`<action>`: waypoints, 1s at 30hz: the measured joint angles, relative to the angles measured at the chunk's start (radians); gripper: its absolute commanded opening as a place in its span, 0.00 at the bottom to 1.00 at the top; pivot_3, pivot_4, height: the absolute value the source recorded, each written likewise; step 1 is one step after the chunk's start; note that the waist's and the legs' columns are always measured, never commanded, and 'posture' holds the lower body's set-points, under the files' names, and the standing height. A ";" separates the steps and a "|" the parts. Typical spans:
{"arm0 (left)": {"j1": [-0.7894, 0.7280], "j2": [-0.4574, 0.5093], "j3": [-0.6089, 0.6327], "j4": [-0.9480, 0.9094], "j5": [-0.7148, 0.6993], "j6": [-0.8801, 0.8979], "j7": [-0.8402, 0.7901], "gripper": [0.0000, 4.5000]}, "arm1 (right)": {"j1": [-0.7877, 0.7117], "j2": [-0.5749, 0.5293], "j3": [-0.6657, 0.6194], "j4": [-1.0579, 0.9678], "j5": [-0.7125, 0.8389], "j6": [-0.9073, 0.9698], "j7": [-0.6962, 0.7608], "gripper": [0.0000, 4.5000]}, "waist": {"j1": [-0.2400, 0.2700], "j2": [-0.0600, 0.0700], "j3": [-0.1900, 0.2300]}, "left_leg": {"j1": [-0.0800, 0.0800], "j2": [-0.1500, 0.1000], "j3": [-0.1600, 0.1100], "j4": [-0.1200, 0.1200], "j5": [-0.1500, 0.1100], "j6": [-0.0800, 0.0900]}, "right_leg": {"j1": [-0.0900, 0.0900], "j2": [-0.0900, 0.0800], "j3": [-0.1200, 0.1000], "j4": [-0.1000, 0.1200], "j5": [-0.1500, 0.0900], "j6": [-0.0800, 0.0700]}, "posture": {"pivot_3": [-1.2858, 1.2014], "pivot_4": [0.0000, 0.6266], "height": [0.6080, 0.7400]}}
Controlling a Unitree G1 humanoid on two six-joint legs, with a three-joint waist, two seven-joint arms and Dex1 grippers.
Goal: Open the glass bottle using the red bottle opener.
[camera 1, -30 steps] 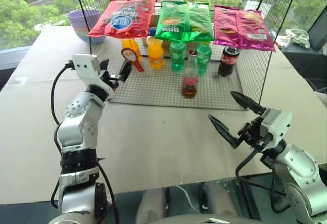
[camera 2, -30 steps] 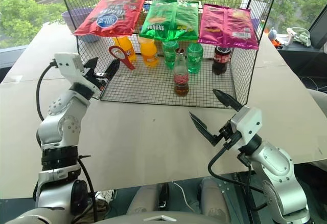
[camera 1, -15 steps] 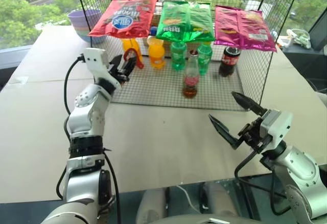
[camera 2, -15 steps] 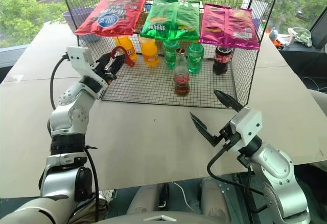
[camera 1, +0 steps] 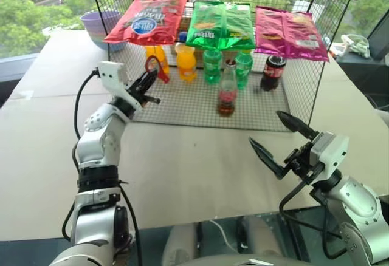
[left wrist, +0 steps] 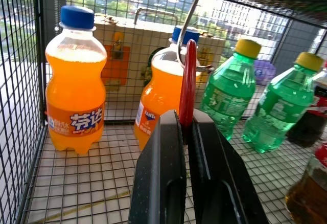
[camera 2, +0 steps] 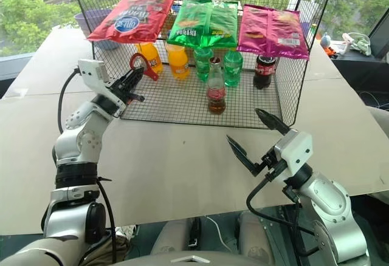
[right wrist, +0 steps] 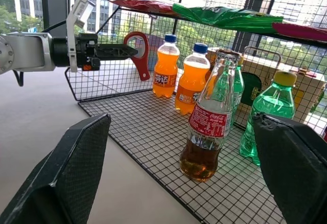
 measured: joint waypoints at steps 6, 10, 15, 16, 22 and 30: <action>0.017 0.016 -0.011 -0.036 -0.022 0.000 -0.098 0.01 | -0.010 -0.011 -0.001 0.011 0.001 0.013 0.003 1.00 | 0.000 0.000 0.000 | 0.000 0.000 0.000 0.000 0.000 0.000 | 0.000 0.000 0.000 0.000 0.000 0.000 | 0.52 0.24 1.00; 0.025 0.017 -0.013 -0.047 -0.039 0.012 -0.144 0.01 | -0.018 -0.019 -0.002 0.030 0.003 0.050 0.000 1.00 | 0.000 0.000 0.000 | 0.000 0.000 0.000 0.000 0.000 0.000 | 0.000 0.000 0.000 0.000 0.000 0.000 | 0.52 0.24 1.00; 0.072 0.025 0.023 -0.173 -0.266 0.245 -0.175 0.01 | -0.048 -0.006 -0.018 0.026 0.055 0.144 -0.041 1.00 | -0.003 0.000 0.000 | 0.000 0.001 -0.002 0.000 0.000 0.000 | 0.000 0.000 0.001 0.000 0.000 0.000 | 0.52 0.24 1.00; 0.094 0.039 0.046 -0.205 -0.371 0.344 -0.174 0.01 | -0.067 -0.014 -0.018 0.010 0.079 0.198 -0.054 1.00 | -0.008 0.000 0.000 | 0.001 0.002 -0.003 0.000 0.000 0.000 | 0.000 0.000 0.001 0.001 0.000 0.000 | 0.52 0.24 1.00; 0.224 0.139 0.100 -0.344 -0.697 0.665 -0.206 0.01 | -0.205 -0.092 -0.043 -0.075 0.406 0.520 -0.090 1.00 | -0.024 0.000 0.000 | 0.001 0.002 -0.005 0.000 0.000 0.000 | 0.000 0.000 0.000 0.001 0.000 0.000 | 0.52 0.24 1.00; 0.238 0.114 0.046 -0.445 -0.886 0.786 -0.151 0.01 | -0.328 -0.120 -0.049 -0.005 0.767 0.686 -0.098 1.00 | -0.022 -0.001 0.000 | 0.001 0.000 -0.005 0.000 0.000 0.000 | 0.000 -0.001 0.001 0.001 0.000 -0.001 | 0.52 0.24 1.00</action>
